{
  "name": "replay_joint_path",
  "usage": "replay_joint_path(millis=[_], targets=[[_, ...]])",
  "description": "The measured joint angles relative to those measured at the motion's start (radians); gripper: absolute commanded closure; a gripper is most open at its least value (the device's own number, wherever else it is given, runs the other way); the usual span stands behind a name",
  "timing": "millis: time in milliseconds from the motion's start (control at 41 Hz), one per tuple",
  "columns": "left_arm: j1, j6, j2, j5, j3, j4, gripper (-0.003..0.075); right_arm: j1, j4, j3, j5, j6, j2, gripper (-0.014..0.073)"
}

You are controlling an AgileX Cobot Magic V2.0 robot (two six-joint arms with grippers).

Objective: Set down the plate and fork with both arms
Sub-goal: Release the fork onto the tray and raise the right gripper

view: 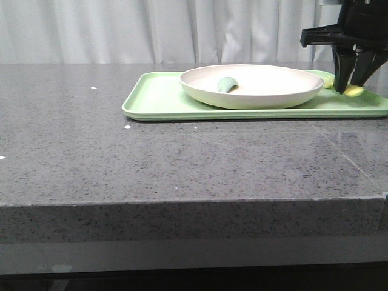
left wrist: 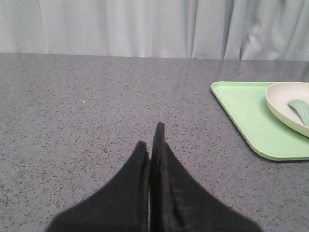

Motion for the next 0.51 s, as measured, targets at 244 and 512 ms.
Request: replay_joint_path(millis=[244, 512], targets=[[0.0, 0.0, 0.0, 0.0, 0.0, 0.0, 0.0738, 0.0, 0.0, 0.0, 0.0, 0.0, 0.011, 0.0281], [0.0, 0.0, 0.0, 0.0, 0.0, 0.0, 0.0738, 0.0, 0.0, -0.02, 0.017, 0.0, -0.01, 0.0284]])
